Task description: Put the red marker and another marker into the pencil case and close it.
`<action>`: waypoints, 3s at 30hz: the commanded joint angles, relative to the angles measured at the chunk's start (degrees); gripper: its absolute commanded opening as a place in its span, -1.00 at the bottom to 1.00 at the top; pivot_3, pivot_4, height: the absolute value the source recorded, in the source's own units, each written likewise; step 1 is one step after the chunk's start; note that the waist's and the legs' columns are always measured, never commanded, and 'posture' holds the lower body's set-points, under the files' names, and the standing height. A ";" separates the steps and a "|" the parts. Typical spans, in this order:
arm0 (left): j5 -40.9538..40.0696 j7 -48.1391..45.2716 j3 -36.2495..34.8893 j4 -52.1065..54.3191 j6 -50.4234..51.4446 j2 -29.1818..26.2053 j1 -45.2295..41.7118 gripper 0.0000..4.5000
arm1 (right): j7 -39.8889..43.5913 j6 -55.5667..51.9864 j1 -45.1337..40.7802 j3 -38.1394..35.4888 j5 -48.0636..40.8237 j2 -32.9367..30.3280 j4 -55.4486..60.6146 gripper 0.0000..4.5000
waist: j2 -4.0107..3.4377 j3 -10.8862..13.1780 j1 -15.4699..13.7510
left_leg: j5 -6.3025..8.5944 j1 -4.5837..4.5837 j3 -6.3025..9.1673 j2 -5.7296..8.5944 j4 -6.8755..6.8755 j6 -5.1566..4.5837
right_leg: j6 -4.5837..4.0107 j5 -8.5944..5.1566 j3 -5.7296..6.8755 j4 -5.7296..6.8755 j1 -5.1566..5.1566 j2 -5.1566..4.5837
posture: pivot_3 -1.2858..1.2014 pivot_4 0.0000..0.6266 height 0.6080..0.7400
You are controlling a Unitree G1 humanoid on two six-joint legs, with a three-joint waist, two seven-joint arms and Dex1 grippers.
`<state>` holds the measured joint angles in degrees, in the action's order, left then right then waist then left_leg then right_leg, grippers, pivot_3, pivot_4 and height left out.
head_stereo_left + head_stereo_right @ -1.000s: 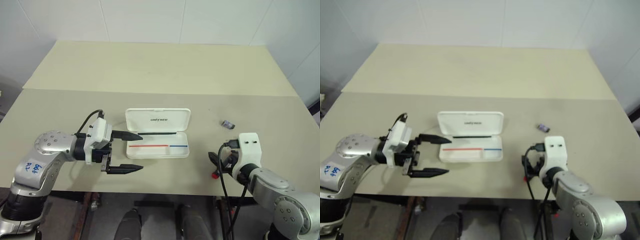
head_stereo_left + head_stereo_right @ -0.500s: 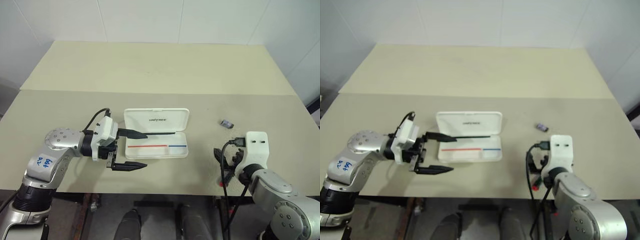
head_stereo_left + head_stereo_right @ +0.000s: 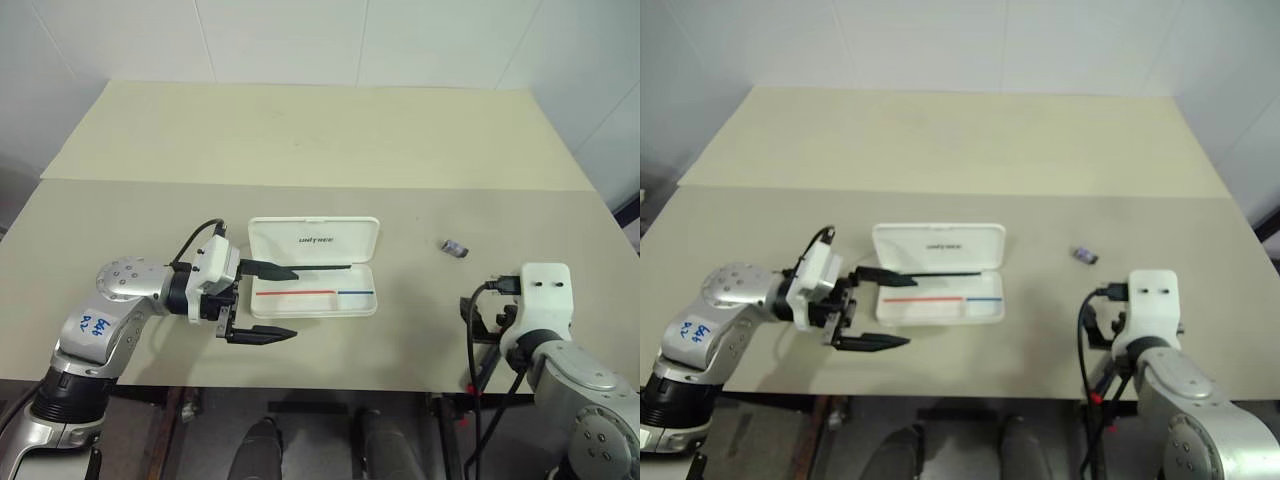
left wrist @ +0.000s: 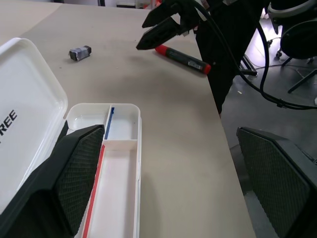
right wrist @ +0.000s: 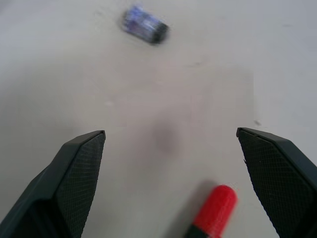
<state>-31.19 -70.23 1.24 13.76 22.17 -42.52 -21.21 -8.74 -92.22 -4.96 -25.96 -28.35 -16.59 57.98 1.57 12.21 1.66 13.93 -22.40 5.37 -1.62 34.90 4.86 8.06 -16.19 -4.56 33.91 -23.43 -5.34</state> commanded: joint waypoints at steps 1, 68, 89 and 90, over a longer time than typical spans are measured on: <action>0.20 -0.63 0.27 0.16 -1.08 0.30 -0.91 0.99 | -1.80 -0.28 2.13 -2.72 -2.58 -0.81 2.02 1.00 | 0.00 0.00 -0.01 | 0.00 -0.01 0.00 0.00 0.00 0.00 | 0.00 0.00 0.00 0.00 -0.01 0.00 | 0.03 -0.52 1.00; 1.28 7.71 -20.09 5.63 -4.44 -6.29 16.64 1.00 | 70.17 88.29 -32.43 43.71 18.83 -16.97 -55.10 -0.64 | 0.02 0.05 0.70 | 0.21 0.06 -0.29 -0.07 0.07 0.03 | 0.15 -0.13 -0.18 0.10 -0.09 0.01 | 0.03 -0.52 1.00; 0.92 9.45 -16.78 5.77 -3.94 -5.41 13.80 1.00 | 70.93 100.07 -39.05 49.06 29.00 -6.01 -71.73 -0.64 | 0.02 0.04 0.64 | 0.27 0.11 -0.28 -0.06 0.09 0.08 | 0.90 0.25 -0.17 0.45 -0.17 0.03 | 0.03 -0.52 1.00; 0.98 9.46 -16.55 5.60 -4.04 -5.35 13.57 1.00 | 70.93 100.48 -39.20 48.97 29.23 -5.88 -72.23 -0.64 | 0.02 0.04 0.67 | 0.27 0.11 -0.28 -0.06 0.10 0.08 | 0.90 0.25 -0.17 0.46 -0.17 0.03 | 0.03 -0.52 1.00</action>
<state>-29.20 -60.96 -14.98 17.89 18.69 -47.97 -6.73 62.73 6.37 -42.73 23.67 0.62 -22.86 -14.52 1.59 12.26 2.33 14.20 -22.28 5.10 -1.68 35.01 4.94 8.97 -15.93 -4.73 34.38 -23.60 -5.31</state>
